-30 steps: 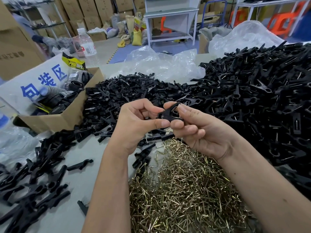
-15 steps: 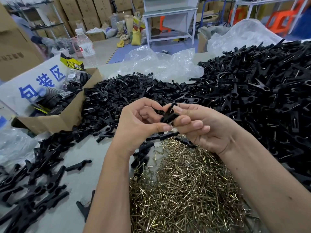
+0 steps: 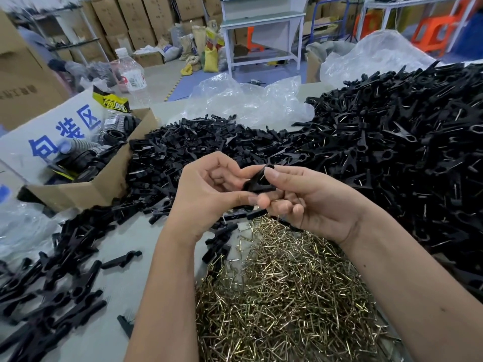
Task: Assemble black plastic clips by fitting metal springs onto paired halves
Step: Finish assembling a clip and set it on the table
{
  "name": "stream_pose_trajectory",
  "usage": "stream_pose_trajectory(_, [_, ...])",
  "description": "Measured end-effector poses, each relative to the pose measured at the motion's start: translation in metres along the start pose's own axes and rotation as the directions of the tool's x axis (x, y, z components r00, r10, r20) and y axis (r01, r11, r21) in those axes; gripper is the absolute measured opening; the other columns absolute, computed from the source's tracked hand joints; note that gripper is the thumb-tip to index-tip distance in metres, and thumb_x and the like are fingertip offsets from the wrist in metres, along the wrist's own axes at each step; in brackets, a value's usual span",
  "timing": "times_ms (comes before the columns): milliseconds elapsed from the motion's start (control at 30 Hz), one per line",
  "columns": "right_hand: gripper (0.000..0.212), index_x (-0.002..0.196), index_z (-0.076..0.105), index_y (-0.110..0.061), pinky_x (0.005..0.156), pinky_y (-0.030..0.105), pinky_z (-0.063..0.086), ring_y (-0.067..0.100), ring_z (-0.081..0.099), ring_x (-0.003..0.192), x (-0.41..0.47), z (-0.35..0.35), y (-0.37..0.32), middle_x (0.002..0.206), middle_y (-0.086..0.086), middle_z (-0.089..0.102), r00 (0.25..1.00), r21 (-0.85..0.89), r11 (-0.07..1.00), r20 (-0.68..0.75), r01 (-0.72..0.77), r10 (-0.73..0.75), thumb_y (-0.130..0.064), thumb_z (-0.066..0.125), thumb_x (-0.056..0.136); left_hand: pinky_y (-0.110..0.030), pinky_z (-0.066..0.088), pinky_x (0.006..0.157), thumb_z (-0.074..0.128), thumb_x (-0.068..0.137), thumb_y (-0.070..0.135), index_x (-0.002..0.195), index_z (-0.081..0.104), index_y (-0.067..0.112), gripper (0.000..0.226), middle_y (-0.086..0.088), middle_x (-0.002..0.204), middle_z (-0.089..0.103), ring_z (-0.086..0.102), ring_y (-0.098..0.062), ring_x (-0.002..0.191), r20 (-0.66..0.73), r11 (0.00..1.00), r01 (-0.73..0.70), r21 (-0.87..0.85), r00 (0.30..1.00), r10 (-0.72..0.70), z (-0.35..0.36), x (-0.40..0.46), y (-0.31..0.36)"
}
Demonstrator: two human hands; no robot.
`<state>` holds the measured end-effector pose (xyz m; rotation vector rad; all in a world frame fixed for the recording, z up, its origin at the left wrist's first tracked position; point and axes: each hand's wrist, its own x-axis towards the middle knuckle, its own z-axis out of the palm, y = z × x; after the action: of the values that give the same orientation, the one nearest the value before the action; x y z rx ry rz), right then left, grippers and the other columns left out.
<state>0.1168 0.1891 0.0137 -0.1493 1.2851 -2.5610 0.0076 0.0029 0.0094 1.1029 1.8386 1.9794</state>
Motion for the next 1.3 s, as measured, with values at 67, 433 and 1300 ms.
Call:
stream_pose_trajectory(67, [0.035, 0.131, 0.070, -0.011, 0.049, 0.013, 0.056, 0.009, 0.070, 0.062, 0.000, 0.000, 0.001, 0.087, 0.015, 0.071, 1.000, 0.019, 1.000, 0.025, -0.011, 0.010, -0.020, 0.064, 0.097, -0.022, 0.059, 0.070, 0.092, 0.057, 0.002, 0.084, 0.066, 0.005, 0.037, -0.017, 0.071, 0.067, 0.077, -0.020, 0.101, -0.002, 1.000, -0.006, -0.017, 1.000, 0.006, 0.000, 0.000, 0.001])
stream_pose_trajectory(433, [0.026, 0.107, 0.080, -0.006, 0.040, 0.011, 0.049, 0.004, 0.060, 0.047, 0.006, 0.005, 0.005, 0.071, 0.009, 0.061, 0.998, 0.219, 0.975, -0.036, -0.038, 0.047, -0.012, 0.070, 0.083, -0.069, 0.056, 0.088, 0.103, 0.051, 0.021, 0.082, 0.071, 0.013, 0.046, -0.011, 0.070, 0.072, 0.071, -0.054, 0.099, -0.028, 0.999, 0.027, 0.023, 0.999, -0.027, -0.004, 0.000, -0.001])
stream_pose_trajectory(1300, [0.038, 0.131, 0.064, -0.027, 0.066, 0.029, 0.059, 0.006, 0.068, 0.063, 0.009, -0.015, 0.012, 0.073, -0.006, 0.070, 0.411, -0.891, 0.420, -0.452, -0.172, -0.791, -0.015, 0.073, 0.095, -0.032, 0.047, 0.086, 0.097, 0.065, 0.036, 0.077, 0.075, 0.038, 0.025, 0.015, 0.112, 0.063, 0.056, -0.007, 0.103, -0.044, 0.595, 0.291, 0.750, 0.919, -0.393, -0.009, 0.003, -0.013])
